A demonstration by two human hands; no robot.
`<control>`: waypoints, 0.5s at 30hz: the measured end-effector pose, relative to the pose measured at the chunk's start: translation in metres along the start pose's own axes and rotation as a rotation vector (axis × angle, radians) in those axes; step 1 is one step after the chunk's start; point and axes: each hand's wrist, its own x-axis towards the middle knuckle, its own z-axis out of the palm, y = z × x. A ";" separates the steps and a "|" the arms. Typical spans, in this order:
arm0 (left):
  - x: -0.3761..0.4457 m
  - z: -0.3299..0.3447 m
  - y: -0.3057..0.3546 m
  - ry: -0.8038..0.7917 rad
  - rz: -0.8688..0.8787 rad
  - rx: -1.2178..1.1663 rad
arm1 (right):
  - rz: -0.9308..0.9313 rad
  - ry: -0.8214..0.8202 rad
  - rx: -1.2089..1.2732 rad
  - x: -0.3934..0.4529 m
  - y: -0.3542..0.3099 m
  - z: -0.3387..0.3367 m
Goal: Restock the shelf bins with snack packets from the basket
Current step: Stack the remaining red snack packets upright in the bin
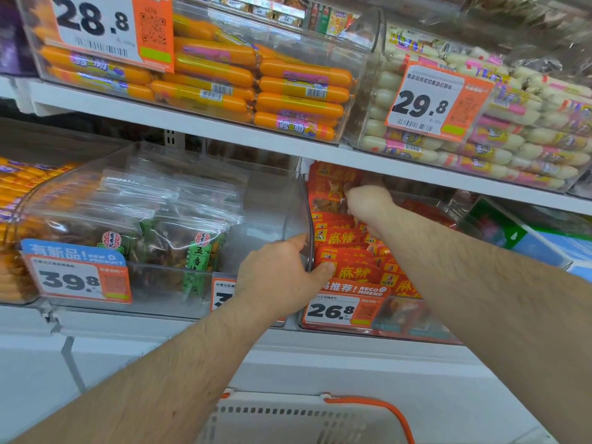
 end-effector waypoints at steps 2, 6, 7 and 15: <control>0.000 0.000 0.000 -0.001 0.006 -0.004 | -0.011 0.017 0.001 0.005 0.003 0.001; 0.001 0.000 -0.001 -0.010 0.014 -0.009 | -0.021 0.029 -0.088 0.008 0.006 -0.001; 0.001 0.000 -0.001 -0.008 0.017 -0.007 | -0.023 0.022 -0.094 0.007 0.006 -0.001; -0.001 0.000 -0.003 0.021 -0.004 -0.195 | 0.030 0.097 -0.151 -0.014 0.003 -0.009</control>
